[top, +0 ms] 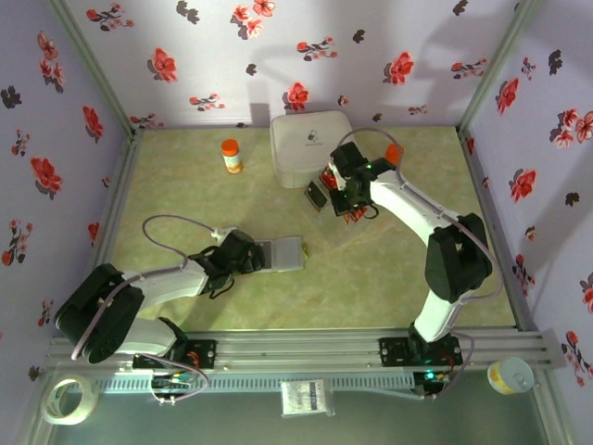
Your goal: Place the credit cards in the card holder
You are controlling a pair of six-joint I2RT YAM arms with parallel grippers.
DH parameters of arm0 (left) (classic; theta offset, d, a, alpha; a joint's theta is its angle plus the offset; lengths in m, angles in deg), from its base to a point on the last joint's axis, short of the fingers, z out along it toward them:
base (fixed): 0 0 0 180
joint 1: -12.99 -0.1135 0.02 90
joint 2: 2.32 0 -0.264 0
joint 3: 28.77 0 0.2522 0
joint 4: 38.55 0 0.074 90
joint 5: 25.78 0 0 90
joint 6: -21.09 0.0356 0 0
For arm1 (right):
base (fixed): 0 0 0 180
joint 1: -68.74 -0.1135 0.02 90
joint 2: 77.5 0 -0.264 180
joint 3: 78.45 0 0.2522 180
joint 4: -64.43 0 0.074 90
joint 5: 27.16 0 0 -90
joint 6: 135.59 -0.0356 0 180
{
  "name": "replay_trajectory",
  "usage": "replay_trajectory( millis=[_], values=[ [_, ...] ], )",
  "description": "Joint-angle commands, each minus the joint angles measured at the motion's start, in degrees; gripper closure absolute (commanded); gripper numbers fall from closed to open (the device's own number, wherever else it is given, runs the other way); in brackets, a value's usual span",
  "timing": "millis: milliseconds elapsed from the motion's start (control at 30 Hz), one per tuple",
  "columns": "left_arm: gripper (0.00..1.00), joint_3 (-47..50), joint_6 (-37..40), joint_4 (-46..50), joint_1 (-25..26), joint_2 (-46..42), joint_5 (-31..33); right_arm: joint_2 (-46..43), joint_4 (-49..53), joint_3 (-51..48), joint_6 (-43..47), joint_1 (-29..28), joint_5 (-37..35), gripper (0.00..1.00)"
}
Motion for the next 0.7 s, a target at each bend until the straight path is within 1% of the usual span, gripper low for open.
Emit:
replay_trajectory(
  millis=[0,133,233,333,400,533,667],
  values=[
    [0.03,1.7,-1.2,3.7,-0.4,3.0,-1.5,-4.3,1.9,2.8,0.6,0.2,3.1,1.0],
    [0.03,1.5,-1.0,4.1,-0.4,2.8,-1.5,-7.8,0.6,2.7,-1.8,-0.1,8.4,1.0],
    [0.03,1.4,-1.0,4.3,-0.4,2.7,-1.4,-10.3,-3.8,-0.4,-6.2,-0.9,13.8,1.0],
    [0.03,1.4,-1.2,4.7,-0.4,2.4,-1.3,-12.4,-12.6,-6.9,-12.8,-3.1,18.4,1.0],
    [0.04,1.6,-1.3,4.9,-0.4,2.2,-1.2,-13.1,-18.7,-10.9,-17.3,-5.0,19.7,1.0],
    [0.04,1.7,-1.6,5.7,-0.4,1.5,-0.7,-12.2,-31.7,-18.2,-26.5,-9.7,20.4,1.0],
    [0.04,1.6,-1.7,6.5,-0.4,0.8,-0.2,-8.6,-42.1,-23.3,-33.3,-12.9,20.7,1.0]
  ],
)
